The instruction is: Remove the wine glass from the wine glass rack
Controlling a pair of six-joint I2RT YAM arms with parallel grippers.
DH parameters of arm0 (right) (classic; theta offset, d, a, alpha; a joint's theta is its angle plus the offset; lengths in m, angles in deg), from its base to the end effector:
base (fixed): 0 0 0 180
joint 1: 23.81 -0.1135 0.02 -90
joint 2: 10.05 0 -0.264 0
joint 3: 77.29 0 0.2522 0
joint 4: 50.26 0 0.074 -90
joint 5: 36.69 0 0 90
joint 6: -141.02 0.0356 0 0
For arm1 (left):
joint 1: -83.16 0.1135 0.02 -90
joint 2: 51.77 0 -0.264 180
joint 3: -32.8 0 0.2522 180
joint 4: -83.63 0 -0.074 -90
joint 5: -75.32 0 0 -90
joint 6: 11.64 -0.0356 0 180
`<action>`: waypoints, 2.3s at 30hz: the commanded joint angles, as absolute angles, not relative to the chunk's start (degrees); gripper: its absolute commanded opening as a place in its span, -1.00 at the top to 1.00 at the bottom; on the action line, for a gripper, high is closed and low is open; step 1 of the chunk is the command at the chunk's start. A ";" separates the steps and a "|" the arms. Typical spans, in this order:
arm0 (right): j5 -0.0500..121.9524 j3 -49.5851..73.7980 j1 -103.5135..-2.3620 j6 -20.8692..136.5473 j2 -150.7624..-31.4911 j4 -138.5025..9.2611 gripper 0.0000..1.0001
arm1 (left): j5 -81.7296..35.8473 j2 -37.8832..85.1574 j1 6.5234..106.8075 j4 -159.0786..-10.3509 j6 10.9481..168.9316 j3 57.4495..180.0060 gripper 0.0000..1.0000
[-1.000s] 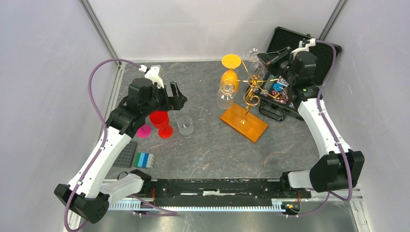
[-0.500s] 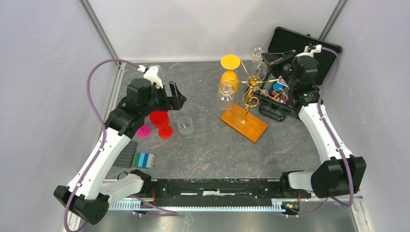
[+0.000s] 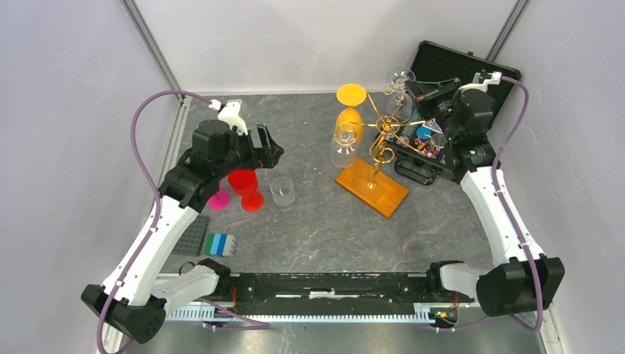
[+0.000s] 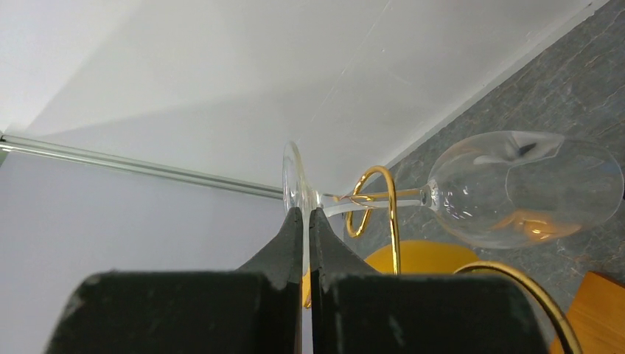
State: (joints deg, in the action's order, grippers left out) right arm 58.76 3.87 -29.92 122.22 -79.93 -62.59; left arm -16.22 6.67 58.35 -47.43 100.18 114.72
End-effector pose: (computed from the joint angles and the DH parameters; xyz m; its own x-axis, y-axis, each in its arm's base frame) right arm 0.2840 0.0338 0.4087 -0.1956 0.9268 -0.3206 -0.0473 0.3176 0.9471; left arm 0.1921 -0.0899 0.3918 -0.5263 -0.1660 -0.8339 0.2648 0.9000 -0.3463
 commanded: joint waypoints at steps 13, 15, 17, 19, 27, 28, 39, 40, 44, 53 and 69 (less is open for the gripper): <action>66.84 1.16 -30.99 127.24 -75.66 -55.93 1.00 | -16.70 5.45 58.82 -49.21 100.62 114.75 -1.00; 69.07 0.32 -30.97 128.83 -76.56 -53.30 1.00 | -16.68 5.23 58.82 -49.19 100.55 114.70 -1.00; 70.84 0.07 -31.21 129.85 -77.50 -51.29 1.00 | -16.69 5.01 58.79 -49.13 100.48 114.70 -1.00; 71.63 0.29 -31.52 130.11 -78.54 -50.66 1.00 | -16.68 4.71 58.80 -49.14 100.50 114.59 -1.00; 72.78 1.06 -32.93 129.33 -82.58 -41.18 1.00 | -16.86 4.50 58.82 -49.13 100.49 114.68 -1.00; 72.62 1.34 -33.03 129.19 -83.18 -40.43 1.00 | -16.88 4.43 58.80 -49.14 100.46 114.67 -1.00; 73.63 7.67 -33.26 126.99 -89.18 -28.45 1.00 | -17.86 4.07 58.97 -48.71 101.81 115.42 -1.00; 74.16 8.08 -33.39 127.15 -89.65 -26.55 1.00 | -18.34 4.18 58.99 -48.61 102.20 115.67 -1.00; 75.75 9.89 -33.89 128.23 -90.83 -21.41 1.00 | -19.79 4.63 59.05 -48.70 103.12 116.44 -1.00; 78.81 12.11 -38.02 132.62 -91.50 -13.78 1.00 | -29.54 4.81 59.53 -50.70 108.11 118.44 -0.80; 76.01 10.57 -48.56 133.31 -83.74 -13.39 1.00 | -53.65 8.42 61.89 -80.57 135.48 118.29 0.90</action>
State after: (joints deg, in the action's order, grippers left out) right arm 77.67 9.97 -48.15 133.11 -89.33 -18.44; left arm -45.99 7.19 60.75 -69.38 126.00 117.19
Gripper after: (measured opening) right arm 0.014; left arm 0.207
